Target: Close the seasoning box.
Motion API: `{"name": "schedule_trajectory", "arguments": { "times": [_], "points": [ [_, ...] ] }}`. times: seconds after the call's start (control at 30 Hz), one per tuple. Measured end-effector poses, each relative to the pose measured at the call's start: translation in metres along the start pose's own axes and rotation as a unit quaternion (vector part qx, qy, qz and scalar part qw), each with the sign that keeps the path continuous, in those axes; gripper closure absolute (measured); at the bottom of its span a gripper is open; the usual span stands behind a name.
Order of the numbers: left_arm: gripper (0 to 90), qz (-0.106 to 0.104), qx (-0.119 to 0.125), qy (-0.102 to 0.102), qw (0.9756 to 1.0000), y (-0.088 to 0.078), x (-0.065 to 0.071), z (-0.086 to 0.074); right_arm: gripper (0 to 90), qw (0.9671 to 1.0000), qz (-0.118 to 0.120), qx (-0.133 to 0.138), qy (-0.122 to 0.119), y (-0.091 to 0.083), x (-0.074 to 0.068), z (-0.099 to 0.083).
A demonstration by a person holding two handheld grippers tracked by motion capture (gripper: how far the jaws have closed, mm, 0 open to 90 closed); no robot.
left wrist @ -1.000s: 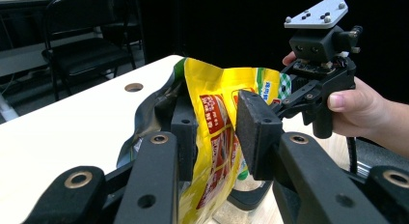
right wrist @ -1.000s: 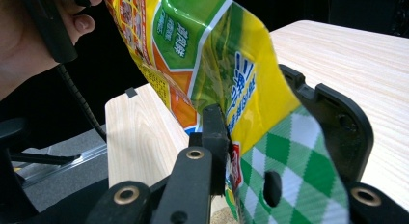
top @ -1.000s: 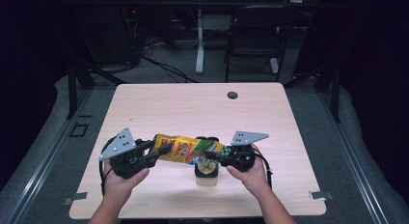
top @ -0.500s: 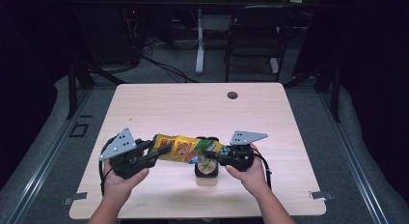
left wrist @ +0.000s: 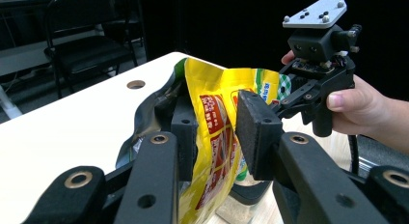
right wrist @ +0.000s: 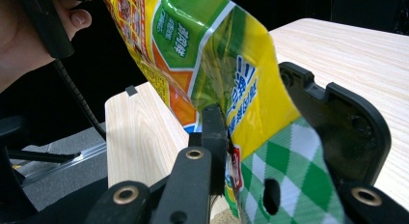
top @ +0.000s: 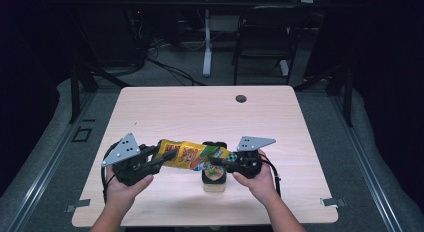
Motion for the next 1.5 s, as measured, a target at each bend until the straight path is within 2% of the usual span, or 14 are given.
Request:
{"name": "schedule_trajectory", "arguments": {
  "times": [0.2, 1.07, 1.3, 1.33, 1.4, 1.5],
  "points": [
    [70.6, 0.001, -0.006, -0.001, 1.0000, 0.0008, -0.0010, -0.0025, 86.6, 1.0000, 0.001, -0.004, 0.003, 0.0013, 0.0002, -0.0023],
    [70.5, 0.002, 0.000, 0.007, 1.0000, -0.0019, 0.0017, 0.0012, 86.4, 1.0000, 0.006, -0.008, 0.001, 0.0046, -0.0034, -0.0034],
    [70.6, 0.000, 0.003, -0.005, 1.0000, -0.0013, -0.0019, 0.0001, 87.0, 0.9999, 0.011, -0.008, -0.001, 0.0007, -0.0060, -0.0004],
    [70.5, 0.009, 0.005, -0.007, 0.9999, -0.0007, -0.0027, 0.0002, 87.1, 0.9999, 0.012, -0.008, -0.002, 0.0000, -0.0060, 0.0001],
    [70.5, 0.000, 0.004, -0.007, 1.0000, -0.0002, -0.0021, 0.0000, 87.3, 0.9999, 0.012, -0.010, -0.002, -0.0011, -0.0063, 0.0003],
    [70.5, 0.000, 0.003, -0.008, 1.0000, 0.0007, -0.0023, -0.0007, 87.4, 0.9999, 0.013, -0.010, -0.002, -0.0017, -0.0055, 0.0001]
  ]
}}
Point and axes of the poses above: each handheld gripper's, and its own axes: y roughly forward along the jaws, z roughly out of its top, x roughly to its right, the point moved 7 cm from there along y, roughly forward along the jaws, and after that the axes turned 4 degrees about z, right-handed, at the moved point
